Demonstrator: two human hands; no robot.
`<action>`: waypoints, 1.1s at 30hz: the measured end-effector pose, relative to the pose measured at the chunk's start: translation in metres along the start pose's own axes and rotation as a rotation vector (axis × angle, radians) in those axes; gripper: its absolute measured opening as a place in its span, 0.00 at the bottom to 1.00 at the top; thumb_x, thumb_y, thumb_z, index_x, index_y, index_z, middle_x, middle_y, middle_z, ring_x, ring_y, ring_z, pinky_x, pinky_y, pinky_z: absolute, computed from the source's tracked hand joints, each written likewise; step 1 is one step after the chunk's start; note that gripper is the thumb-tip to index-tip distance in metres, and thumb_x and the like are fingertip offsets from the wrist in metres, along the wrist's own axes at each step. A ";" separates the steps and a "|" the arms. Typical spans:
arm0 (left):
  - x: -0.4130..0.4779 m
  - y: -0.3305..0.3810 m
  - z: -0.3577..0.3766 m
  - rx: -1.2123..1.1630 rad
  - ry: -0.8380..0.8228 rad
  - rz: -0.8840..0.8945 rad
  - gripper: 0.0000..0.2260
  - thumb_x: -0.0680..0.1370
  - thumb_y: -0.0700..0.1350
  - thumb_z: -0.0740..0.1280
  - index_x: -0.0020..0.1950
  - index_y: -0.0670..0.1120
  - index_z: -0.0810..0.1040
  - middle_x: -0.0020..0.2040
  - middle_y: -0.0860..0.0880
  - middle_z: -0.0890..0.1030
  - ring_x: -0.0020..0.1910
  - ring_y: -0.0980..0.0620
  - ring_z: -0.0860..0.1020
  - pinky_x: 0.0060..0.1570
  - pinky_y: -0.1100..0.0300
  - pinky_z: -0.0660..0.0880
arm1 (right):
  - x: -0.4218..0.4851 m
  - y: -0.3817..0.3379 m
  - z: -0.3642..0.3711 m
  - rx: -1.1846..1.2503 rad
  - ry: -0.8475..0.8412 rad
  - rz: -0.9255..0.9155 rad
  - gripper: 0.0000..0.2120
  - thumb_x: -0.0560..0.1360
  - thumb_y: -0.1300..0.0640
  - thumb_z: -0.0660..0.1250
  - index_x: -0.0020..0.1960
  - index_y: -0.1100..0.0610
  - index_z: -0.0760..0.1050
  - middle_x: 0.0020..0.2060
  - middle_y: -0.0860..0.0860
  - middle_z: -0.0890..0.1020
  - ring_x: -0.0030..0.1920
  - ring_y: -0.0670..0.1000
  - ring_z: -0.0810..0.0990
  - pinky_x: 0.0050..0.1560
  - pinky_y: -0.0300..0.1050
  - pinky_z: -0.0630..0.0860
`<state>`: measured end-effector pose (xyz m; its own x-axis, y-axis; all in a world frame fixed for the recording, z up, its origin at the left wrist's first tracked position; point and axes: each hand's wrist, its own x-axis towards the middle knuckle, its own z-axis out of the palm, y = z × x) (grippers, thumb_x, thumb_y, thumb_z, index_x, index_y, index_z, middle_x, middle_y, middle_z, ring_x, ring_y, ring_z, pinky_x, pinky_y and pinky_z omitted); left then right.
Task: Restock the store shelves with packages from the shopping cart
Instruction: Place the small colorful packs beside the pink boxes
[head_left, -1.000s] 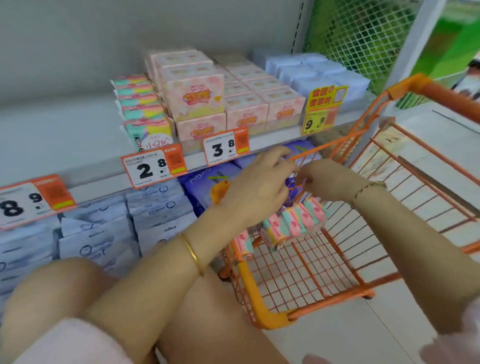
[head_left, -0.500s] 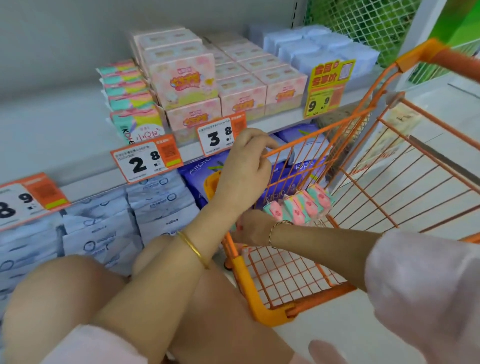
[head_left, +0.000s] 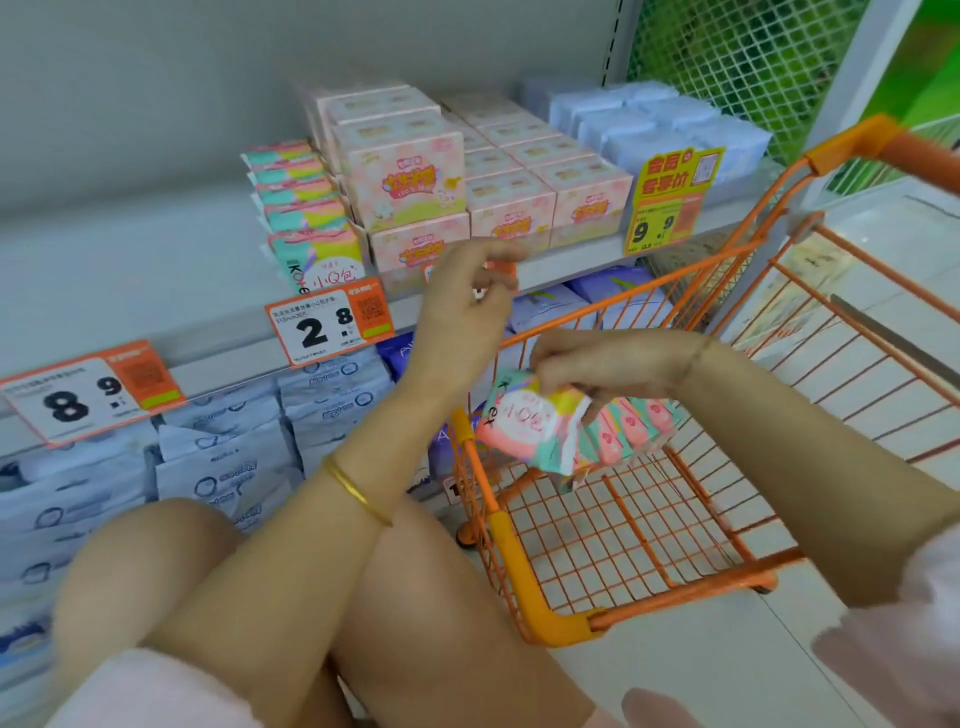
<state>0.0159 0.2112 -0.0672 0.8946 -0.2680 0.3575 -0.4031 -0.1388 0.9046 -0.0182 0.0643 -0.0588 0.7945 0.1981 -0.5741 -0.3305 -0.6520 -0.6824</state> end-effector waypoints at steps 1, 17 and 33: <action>0.001 0.003 -0.009 0.002 -0.013 -0.035 0.15 0.75 0.32 0.57 0.51 0.49 0.75 0.52 0.48 0.76 0.47 0.50 0.78 0.49 0.48 0.77 | -0.010 -0.005 -0.006 -0.004 0.033 -0.031 0.10 0.72 0.57 0.65 0.52 0.56 0.68 0.40 0.53 0.70 0.37 0.50 0.70 0.37 0.42 0.74; 0.015 0.044 -0.169 0.145 -0.366 -0.242 0.18 0.71 0.33 0.69 0.57 0.49 0.75 0.54 0.46 0.79 0.49 0.55 0.77 0.49 0.64 0.77 | 0.014 -0.137 0.027 -0.118 0.373 -0.658 0.13 0.69 0.62 0.68 0.50 0.54 0.68 0.42 0.57 0.77 0.39 0.52 0.74 0.43 0.55 0.73; 0.208 -0.063 -0.246 0.557 0.400 -0.119 0.19 0.70 0.36 0.70 0.61 0.37 0.73 0.58 0.41 0.75 0.55 0.46 0.75 0.44 0.67 0.69 | 0.125 -0.213 0.056 -1.003 0.749 -0.448 0.16 0.73 0.71 0.56 0.59 0.64 0.71 0.59 0.61 0.72 0.63 0.60 0.68 0.56 0.53 0.72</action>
<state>0.2748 0.3983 0.0073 0.8980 0.1362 0.4183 -0.2413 -0.6425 0.7273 0.1228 0.2687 -0.0110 0.9291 0.2988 0.2179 0.2912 -0.9543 0.0670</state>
